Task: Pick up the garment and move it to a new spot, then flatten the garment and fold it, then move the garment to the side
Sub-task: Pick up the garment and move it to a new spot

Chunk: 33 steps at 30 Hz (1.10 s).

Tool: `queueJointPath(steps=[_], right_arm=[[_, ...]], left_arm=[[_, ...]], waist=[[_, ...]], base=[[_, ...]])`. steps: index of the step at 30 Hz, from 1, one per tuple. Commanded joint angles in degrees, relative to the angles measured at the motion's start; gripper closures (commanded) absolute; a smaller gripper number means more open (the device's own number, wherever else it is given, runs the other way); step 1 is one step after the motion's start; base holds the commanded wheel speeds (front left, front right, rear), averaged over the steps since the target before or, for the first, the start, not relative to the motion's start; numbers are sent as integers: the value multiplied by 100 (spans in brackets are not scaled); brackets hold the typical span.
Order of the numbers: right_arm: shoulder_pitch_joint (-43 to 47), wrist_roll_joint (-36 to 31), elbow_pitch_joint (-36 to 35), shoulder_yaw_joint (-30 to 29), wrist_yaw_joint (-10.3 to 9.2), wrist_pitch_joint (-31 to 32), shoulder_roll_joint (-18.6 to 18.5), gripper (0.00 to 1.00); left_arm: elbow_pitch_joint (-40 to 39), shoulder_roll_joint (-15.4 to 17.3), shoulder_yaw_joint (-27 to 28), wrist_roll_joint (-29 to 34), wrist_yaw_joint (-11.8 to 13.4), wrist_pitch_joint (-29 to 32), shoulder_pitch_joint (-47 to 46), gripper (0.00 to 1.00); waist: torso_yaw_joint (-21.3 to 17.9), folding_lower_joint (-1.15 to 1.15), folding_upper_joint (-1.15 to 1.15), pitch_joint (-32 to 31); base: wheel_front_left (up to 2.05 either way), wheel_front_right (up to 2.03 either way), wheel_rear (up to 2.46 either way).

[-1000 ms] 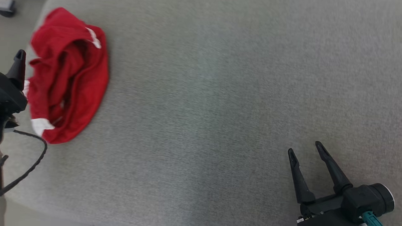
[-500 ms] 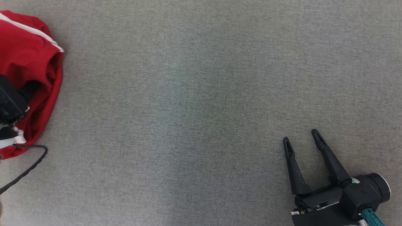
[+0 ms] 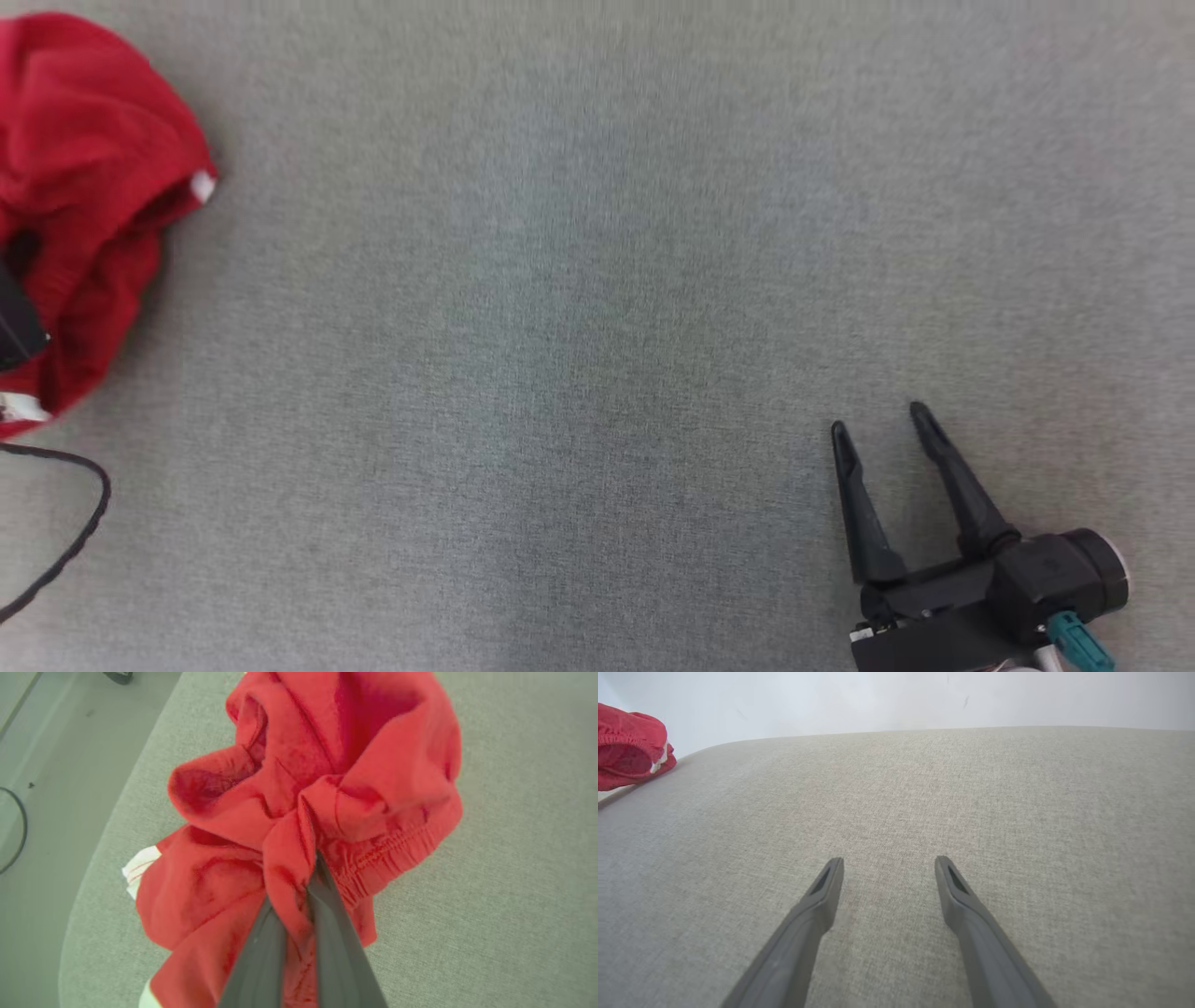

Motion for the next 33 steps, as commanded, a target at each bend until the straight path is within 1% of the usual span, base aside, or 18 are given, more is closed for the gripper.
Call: queueJointPath(steps=[1,6,10,14,18,19,24,28,33], right_arm=[[-5,59,82,14,-16,-62,43,0],[128,151,338,25,-16,-133,87,0],[290,218,456,-56,-16,-167,101,0],[478,290,527,-176,-16,-192,109,0],[668,408,541,-248,-16,-198,110,0],[668,408,541,-248,-16,-198,110,0],[813,522,499,-248,-16,-204,111,0],[848,547,446,-273,-16,-206,110,0],[801,552,377,-297,-16,-206,110,0]], left_arm=[[-79,64,-6,53,-38,-81,63,100],[-299,92,-64,68,-145,-187,39,100],[-484,26,-153,-32,-297,-211,-53,100],[-706,-9,-351,-43,-463,-175,-151,100],[-984,-157,-610,-169,-626,-101,-276,100],[-984,-157,-610,-169,-626,-101,-276,100],[-1414,-393,-964,-340,-771,-43,-363,100],[-1789,-687,-1340,-445,-839,-117,-307,100],[-1967,-998,-1746,-317,-828,-355,51,100]], waist=[[-69,0,-1,-431],[-198,0,-1,-1056],[-376,0,-1,-1530],[-606,0,-1,-1938],[-865,0,-1,-2218],[-865,0,-1,-2218],[-1207,0,-1,-2377],[-1432,0,-1,-2364],[-1726,0,-1,-2299]], base=[[0,0,0],[0,0,0],[0,0,0],[0,0,0],[0,0,0],[0,0,0],[0,0,0],[0,0,0],[0,0,0]])
